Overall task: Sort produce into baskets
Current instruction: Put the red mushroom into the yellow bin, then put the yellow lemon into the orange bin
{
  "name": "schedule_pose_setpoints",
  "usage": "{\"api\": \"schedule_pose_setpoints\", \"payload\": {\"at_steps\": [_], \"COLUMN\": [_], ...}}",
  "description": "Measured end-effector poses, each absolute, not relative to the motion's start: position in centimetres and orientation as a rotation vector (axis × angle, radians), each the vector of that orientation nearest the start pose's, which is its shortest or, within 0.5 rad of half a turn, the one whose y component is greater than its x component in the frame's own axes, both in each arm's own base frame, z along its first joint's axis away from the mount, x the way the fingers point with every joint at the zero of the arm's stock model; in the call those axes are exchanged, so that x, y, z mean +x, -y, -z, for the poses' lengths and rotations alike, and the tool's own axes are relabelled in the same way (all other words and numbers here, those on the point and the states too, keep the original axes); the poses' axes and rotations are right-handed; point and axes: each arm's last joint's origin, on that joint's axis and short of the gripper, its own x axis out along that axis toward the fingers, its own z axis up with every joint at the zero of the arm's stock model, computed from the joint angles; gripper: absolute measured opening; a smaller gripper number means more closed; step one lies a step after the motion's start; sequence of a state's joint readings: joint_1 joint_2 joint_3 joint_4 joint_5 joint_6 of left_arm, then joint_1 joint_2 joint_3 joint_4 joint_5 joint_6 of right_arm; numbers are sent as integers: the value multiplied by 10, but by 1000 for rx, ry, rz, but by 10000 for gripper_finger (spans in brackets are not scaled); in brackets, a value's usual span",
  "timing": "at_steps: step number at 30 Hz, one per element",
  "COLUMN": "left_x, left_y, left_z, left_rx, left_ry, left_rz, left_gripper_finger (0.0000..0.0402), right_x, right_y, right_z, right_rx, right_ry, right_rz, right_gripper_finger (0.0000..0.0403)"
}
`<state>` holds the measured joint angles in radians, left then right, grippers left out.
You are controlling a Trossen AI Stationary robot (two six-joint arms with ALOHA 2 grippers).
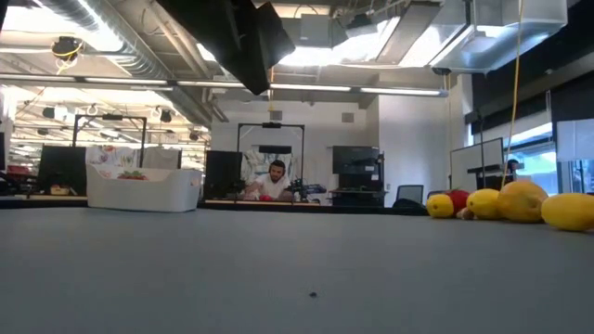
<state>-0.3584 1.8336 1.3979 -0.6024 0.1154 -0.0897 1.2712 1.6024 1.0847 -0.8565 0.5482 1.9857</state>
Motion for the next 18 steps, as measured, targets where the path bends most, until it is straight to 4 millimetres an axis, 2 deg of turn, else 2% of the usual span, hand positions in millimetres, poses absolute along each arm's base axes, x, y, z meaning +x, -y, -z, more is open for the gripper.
{"api": "schedule_pose_setpoints", "payload": {"at_steps": [6, 10, 14, 18], "left_x": [359, 358, 358, 358], "left_y": [138, 139, 139, 139], "left_z": [-226, -226, -226, -226], "left_rx": [48, 49, 49, 49], "left_ry": [-1065, -1067, -1067, -1068], "left_rz": [382, 384, 383, 383], "left_gripper_finger": [155, 155, 155, 155], "right_x": [106, 105, 106, 107], "right_y": [-269, -267, -266, -266], "right_z": [-207, -205, -205, -206], "right_rx": [743, 774, 775, 773], "right_ry": [-937, -1020, -1023, -985], "right_rz": [419, 474, 483, 478], "right_gripper_finger": [26, 78, 137, 179]}}
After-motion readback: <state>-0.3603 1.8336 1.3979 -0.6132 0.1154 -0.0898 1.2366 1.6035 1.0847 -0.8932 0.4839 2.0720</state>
